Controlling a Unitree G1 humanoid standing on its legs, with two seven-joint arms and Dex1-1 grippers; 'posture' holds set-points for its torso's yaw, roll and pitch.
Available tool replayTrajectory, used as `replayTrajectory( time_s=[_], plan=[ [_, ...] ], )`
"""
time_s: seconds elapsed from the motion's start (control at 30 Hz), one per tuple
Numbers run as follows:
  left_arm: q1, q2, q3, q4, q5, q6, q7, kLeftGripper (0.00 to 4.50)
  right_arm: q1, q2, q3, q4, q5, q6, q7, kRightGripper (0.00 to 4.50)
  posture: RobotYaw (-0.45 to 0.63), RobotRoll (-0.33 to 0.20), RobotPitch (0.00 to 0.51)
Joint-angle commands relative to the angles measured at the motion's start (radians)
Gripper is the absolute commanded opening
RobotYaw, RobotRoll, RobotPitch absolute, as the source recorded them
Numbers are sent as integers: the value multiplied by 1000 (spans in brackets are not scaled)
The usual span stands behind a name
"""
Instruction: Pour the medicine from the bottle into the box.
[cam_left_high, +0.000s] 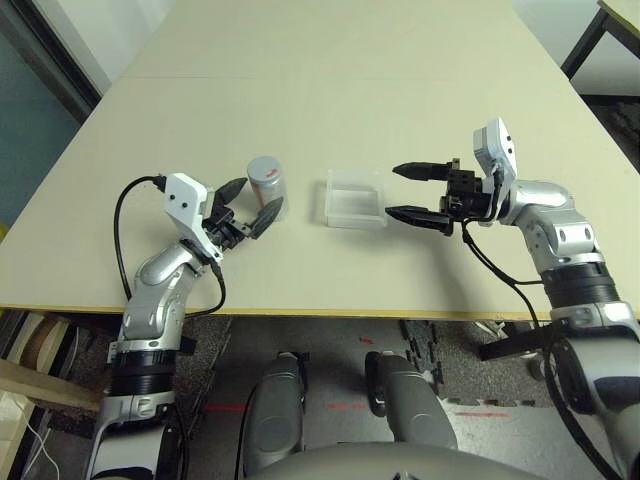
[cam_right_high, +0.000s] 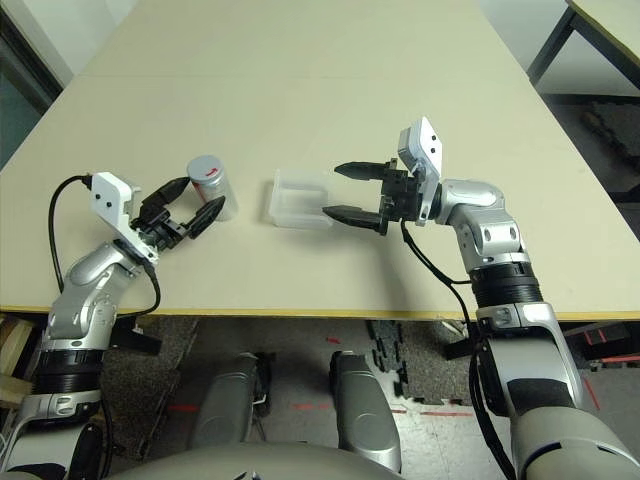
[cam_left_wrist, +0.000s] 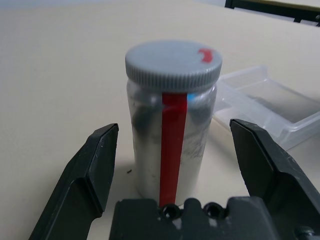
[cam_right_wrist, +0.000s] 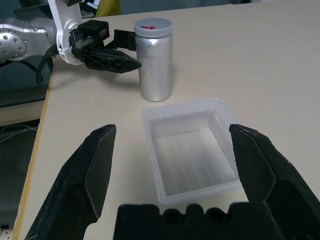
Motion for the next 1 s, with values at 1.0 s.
replayTrajectory(
  time_s=[1.0],
  plan=[
    [-246, -90, -37, 403, 87, -208, 30, 4475, -1, 2, -11, 19, -1, -29, -19, 4500, -27, 0, 144]
  ],
)
